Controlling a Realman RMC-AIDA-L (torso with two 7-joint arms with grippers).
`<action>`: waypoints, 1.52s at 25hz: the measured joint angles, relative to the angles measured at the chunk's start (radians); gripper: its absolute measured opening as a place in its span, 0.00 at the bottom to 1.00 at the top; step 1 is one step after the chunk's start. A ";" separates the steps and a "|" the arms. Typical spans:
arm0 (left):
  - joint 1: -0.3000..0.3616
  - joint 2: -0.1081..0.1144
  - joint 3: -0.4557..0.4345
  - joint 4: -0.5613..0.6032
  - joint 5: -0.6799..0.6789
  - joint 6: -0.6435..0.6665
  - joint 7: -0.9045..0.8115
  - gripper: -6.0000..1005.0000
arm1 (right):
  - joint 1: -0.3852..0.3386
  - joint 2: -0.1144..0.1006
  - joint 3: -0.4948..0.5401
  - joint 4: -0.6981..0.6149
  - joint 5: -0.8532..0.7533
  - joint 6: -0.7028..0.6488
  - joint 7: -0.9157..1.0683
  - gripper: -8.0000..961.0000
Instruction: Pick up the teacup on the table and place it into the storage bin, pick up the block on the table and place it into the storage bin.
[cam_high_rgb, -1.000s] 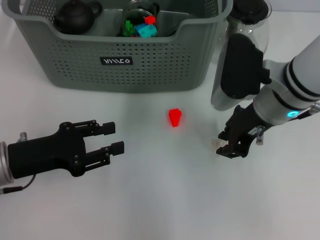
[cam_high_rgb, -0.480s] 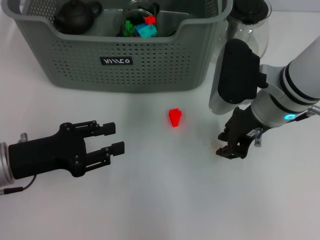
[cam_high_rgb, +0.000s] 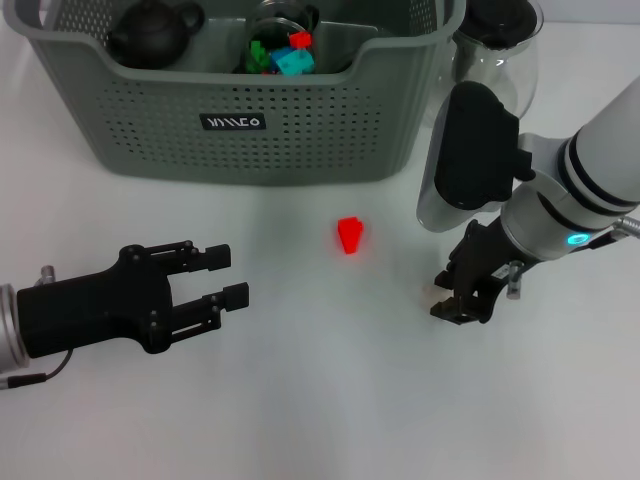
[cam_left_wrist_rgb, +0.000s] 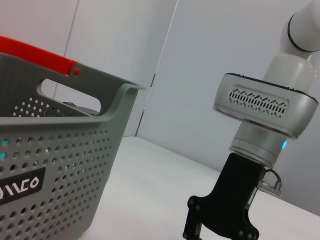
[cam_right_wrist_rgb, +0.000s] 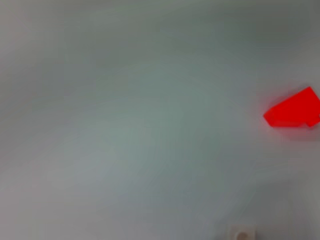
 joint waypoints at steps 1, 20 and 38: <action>0.000 0.000 0.000 0.000 0.000 0.000 0.000 0.54 | 0.002 0.000 0.000 0.007 0.000 0.000 0.000 0.39; -0.001 -0.001 0.000 0.000 0.000 0.000 0.000 0.54 | 0.000 -0.004 0.060 -0.023 0.027 -0.062 0.006 0.23; -0.012 0.000 0.000 -0.001 0.000 -0.010 0.000 0.54 | 0.061 -0.005 0.538 -0.397 0.482 -0.064 -0.047 0.22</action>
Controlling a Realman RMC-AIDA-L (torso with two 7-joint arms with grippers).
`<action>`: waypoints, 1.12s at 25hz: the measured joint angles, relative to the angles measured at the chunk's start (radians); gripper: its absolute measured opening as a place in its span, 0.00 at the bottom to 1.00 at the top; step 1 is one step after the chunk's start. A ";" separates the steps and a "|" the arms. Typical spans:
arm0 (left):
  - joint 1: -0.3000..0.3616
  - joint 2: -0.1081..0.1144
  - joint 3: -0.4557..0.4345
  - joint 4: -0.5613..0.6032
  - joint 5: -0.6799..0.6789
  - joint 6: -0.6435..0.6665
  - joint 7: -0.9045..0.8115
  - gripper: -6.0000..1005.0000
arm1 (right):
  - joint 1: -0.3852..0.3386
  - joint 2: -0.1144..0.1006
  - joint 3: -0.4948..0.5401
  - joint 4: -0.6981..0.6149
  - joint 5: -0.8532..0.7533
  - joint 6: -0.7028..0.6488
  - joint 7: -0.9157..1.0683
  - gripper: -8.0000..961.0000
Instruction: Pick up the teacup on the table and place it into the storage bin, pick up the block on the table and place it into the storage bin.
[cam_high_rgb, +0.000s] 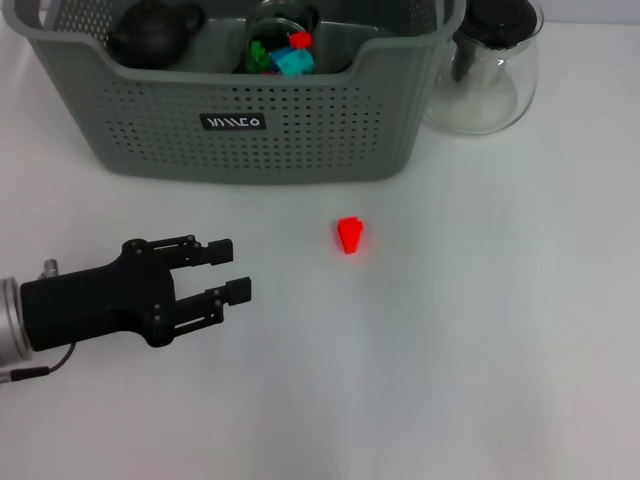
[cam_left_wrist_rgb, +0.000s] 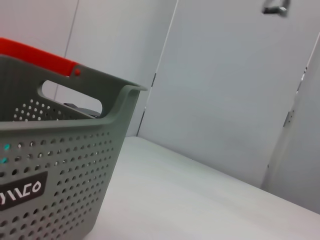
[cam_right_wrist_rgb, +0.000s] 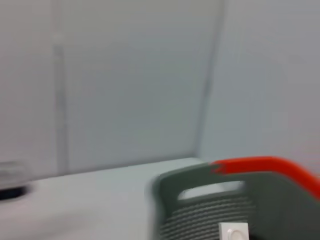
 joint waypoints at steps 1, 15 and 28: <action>0.000 0.000 0.000 0.000 0.000 -0.001 0.000 0.54 | 0.021 0.000 -0.029 0.025 -0.033 0.073 0.029 0.22; 0.001 -0.005 0.000 -0.003 0.000 -0.013 0.001 0.54 | 0.575 -0.024 -0.056 0.970 -0.332 0.606 0.210 0.23; 0.005 -0.008 0.000 -0.003 -0.001 -0.014 0.000 0.54 | 0.592 -0.008 -0.060 1.062 -0.372 0.668 0.246 0.23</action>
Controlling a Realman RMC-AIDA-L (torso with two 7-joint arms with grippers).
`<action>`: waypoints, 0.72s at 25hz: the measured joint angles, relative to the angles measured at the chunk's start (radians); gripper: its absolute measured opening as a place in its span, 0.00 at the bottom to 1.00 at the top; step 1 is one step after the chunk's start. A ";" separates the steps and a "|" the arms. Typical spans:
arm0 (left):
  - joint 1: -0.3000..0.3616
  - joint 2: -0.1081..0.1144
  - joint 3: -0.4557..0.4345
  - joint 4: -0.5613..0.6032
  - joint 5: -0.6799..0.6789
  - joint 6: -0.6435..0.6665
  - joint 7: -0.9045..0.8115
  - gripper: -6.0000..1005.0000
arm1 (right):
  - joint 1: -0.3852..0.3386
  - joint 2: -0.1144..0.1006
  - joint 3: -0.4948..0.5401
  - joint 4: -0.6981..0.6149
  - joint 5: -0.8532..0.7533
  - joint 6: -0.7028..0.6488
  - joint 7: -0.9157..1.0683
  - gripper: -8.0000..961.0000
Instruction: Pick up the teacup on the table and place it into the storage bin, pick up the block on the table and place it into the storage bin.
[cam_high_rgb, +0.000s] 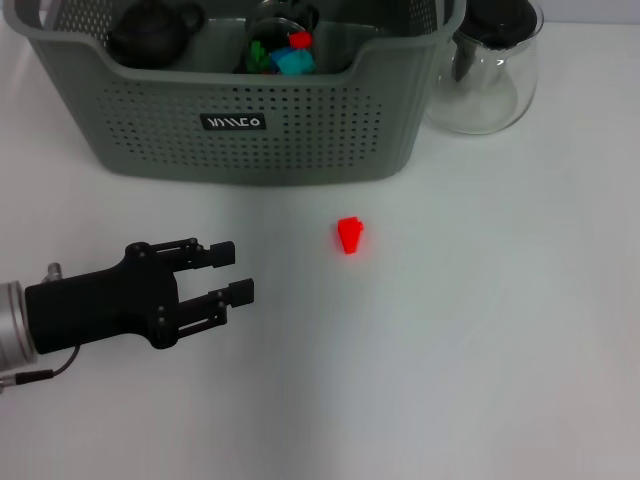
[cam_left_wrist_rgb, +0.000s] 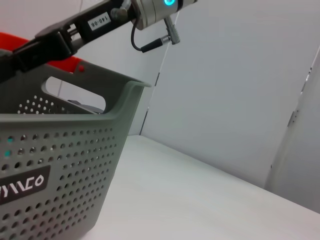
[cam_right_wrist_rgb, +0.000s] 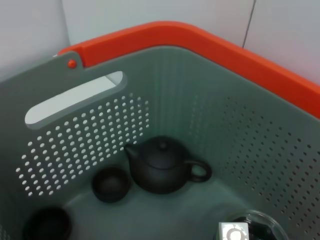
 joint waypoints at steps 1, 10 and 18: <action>0.000 0.000 0.000 0.000 0.000 0.000 0.000 0.54 | 0.000 0.000 0.002 0.000 0.001 -0.002 -0.001 0.23; -0.005 0.000 0.000 0.000 0.000 0.000 0.000 0.54 | -0.001 0.000 -0.001 -0.007 0.002 -0.016 -0.009 0.31; -0.002 0.000 0.000 -0.002 0.000 0.001 0.000 0.54 | -0.205 0.005 0.028 -0.375 0.120 -0.165 -0.034 0.49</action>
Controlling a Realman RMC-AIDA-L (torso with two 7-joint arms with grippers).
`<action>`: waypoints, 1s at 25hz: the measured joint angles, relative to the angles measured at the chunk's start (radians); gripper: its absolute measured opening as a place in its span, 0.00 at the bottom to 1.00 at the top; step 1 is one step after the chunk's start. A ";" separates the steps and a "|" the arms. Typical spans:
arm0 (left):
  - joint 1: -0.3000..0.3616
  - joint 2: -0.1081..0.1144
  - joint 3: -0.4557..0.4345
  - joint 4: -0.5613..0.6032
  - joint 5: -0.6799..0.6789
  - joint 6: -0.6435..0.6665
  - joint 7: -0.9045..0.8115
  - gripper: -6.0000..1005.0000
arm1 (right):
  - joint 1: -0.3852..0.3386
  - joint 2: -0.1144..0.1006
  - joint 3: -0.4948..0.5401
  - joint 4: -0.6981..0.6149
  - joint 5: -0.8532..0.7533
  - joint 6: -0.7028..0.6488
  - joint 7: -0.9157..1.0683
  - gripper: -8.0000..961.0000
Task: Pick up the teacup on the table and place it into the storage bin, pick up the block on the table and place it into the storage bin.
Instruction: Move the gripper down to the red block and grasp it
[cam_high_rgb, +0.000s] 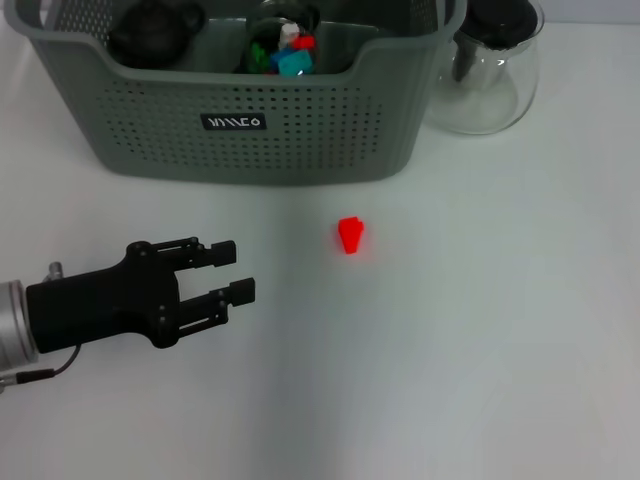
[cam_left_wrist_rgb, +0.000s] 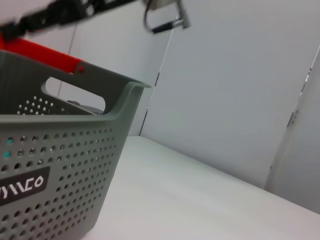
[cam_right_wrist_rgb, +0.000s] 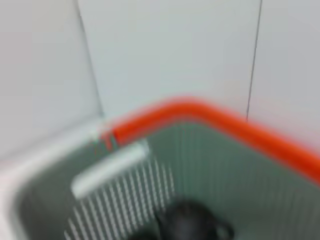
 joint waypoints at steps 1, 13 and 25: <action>0.001 0.000 0.000 0.000 0.000 0.000 0.000 0.54 | -0.060 0.001 0.002 -0.093 0.066 -0.036 -0.029 0.52; -0.003 0.006 0.000 0.003 0.000 -0.002 0.001 0.54 | -0.703 -0.038 0.076 -0.704 0.535 -0.769 -0.355 0.62; 0.004 0.001 -0.002 0.002 0.000 -0.016 0.000 0.54 | -0.517 0.004 -0.100 -0.664 -0.108 -0.753 -0.082 0.62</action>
